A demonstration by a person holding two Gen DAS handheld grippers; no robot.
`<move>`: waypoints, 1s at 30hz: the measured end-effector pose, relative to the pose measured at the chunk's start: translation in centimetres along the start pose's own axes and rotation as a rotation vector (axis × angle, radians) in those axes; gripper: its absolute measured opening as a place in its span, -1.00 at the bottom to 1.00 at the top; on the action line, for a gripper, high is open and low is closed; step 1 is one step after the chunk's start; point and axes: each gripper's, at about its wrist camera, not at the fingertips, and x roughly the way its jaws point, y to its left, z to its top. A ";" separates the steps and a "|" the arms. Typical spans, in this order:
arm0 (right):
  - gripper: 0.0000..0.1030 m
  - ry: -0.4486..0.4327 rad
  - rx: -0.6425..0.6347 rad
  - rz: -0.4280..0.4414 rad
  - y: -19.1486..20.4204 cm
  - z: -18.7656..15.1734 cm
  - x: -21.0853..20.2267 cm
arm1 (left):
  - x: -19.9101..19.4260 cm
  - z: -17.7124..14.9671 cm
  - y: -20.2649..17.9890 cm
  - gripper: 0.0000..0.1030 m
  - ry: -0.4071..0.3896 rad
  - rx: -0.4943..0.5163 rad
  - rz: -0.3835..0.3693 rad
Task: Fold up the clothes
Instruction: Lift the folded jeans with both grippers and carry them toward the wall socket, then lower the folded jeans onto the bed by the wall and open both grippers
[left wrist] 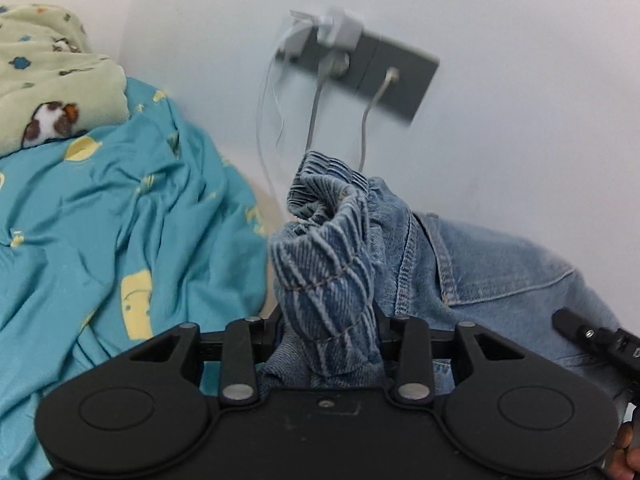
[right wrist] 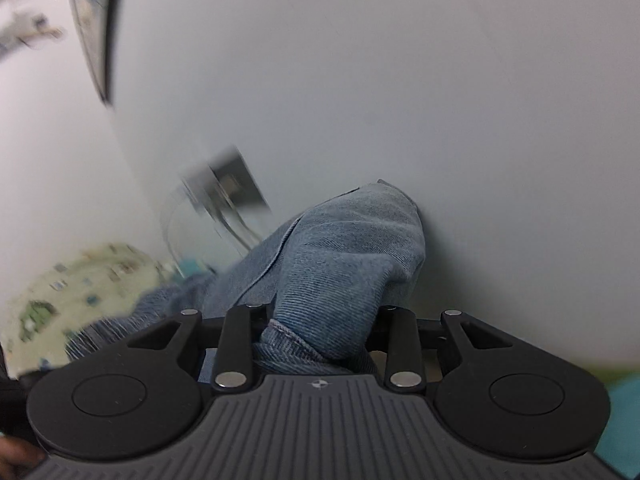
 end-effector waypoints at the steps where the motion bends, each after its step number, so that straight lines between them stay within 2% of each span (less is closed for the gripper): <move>1: -0.37 0.036 0.011 -0.020 -0.4 -0.9 0.5 | 0.3 -0.3 0.2 -0.32 0.005 0.017 0.000; 3: -0.37 0.093 0.030 -0.063 -1.2 -2.4 1.2 | 0.5 -0.7 0.3 -0.30 -0.006 0.049 -0.016; 6: -0.36 0.119 0.014 -0.085 -2.0 -3.8 1.3 | 0.7 -1.0 0.5 -0.28 -0.009 0.056 -0.021; 13: -0.34 0.136 -0.006 -0.099 -2.1 -3.5 0.9 | 0.8 -1.0 0.4 -0.21 0.007 0.075 -0.014; 16: -0.27 0.145 -0.006 -0.105 -2.1 -3.3 1.2 | 0.3 -0.6 0.4 -0.04 0.033 0.076 0.003; 18: -0.19 0.148 -0.010 -0.108 -1.7 -3.0 1.7 | -0.4 -0.4 0.2 0.20 0.033 0.092 0.014; 21: 0.00 0.151 -0.012 -0.118 -1.6 -2.7 1.5 | -2.2 0.1 -0.4 0.44 0.006 0.133 0.012; 25: 0.34 0.133 -0.034 -0.128 -1.0 -1.7 0.6 | -4.9 0.9 -1.3 0.60 -0.024 0.132 0.027; 30: 0.35 0.134 -0.039 -0.126 -0.5 -0.4 -0.9 | -8.9 1.7 -2.6 0.77 -0.084 0.145 0.038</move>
